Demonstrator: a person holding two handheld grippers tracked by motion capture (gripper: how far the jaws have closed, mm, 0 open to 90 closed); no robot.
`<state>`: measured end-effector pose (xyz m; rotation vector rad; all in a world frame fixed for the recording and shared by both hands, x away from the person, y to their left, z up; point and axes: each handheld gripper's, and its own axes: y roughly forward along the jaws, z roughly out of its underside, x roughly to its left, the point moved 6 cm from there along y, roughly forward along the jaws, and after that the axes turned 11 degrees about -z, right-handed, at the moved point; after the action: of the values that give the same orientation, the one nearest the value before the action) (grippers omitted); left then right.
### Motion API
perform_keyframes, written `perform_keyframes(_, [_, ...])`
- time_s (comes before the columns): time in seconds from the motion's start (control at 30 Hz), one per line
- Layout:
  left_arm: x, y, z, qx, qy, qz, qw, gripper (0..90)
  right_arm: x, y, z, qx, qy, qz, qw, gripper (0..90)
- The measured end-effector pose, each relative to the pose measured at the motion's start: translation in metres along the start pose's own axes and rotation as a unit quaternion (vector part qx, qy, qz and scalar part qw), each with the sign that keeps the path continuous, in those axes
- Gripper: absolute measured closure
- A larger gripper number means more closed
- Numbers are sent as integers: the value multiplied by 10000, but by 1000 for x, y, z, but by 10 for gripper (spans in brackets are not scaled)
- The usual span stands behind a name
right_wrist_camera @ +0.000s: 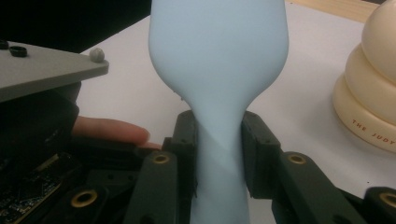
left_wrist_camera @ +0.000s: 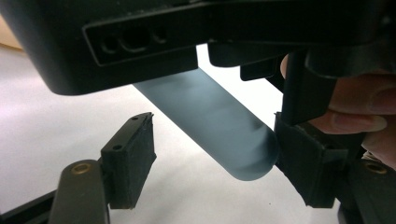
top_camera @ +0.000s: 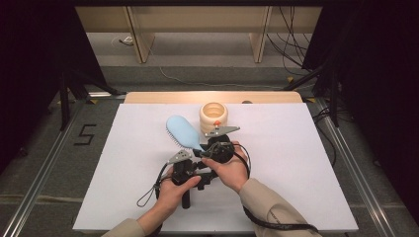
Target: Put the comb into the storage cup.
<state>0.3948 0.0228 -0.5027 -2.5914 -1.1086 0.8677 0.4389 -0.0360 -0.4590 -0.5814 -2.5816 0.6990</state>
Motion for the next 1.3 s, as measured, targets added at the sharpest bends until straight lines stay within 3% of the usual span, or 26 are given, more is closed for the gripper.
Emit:
perform_keyframes(0.63, [-2,-1,1,-33,-45,90,9999,426,0,-1,-1,-60,-19,42,10000,701])
perform_keyframes(1.3, [3,-1,4,22,-184,111,9998,573,3,-7,-7,-237,-208,157,9994,701])
